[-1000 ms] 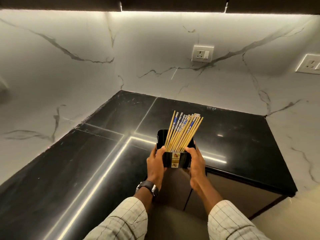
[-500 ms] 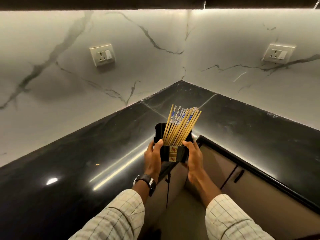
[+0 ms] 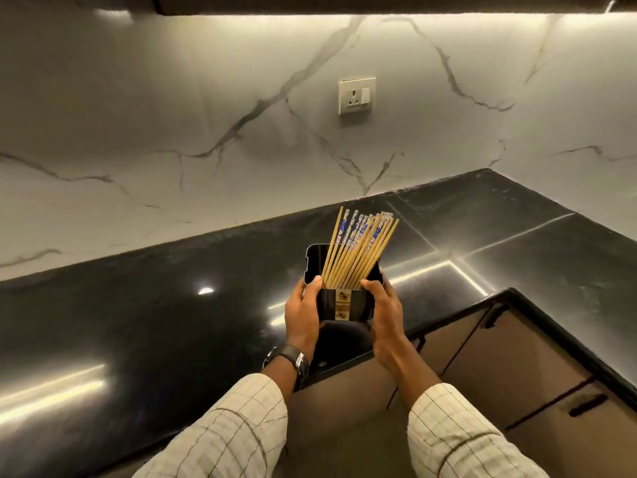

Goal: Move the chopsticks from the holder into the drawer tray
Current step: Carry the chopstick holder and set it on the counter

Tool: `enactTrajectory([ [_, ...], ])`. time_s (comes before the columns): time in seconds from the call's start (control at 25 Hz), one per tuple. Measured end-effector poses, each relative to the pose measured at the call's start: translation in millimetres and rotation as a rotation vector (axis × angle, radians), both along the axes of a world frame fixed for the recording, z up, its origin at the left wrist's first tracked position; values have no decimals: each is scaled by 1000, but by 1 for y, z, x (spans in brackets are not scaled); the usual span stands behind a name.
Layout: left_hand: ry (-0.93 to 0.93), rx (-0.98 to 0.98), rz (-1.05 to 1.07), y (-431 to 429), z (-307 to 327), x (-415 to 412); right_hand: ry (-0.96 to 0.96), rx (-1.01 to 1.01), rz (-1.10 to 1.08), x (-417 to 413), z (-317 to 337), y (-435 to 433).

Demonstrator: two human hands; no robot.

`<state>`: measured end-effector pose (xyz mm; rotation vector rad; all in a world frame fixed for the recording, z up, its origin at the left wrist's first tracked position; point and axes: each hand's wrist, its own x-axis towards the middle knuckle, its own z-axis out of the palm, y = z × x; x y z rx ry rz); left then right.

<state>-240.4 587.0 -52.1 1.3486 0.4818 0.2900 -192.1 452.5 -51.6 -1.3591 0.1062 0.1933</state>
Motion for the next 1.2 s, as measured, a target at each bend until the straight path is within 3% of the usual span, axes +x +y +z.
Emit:
enactTrajectory([
  [0.76,71,-69,377,262,-4,-233,152,-7,427,-189,-9,291],
  [1.2,82,-138,508,322,-11,-277,223,-19,580,-221,-19,362],
])
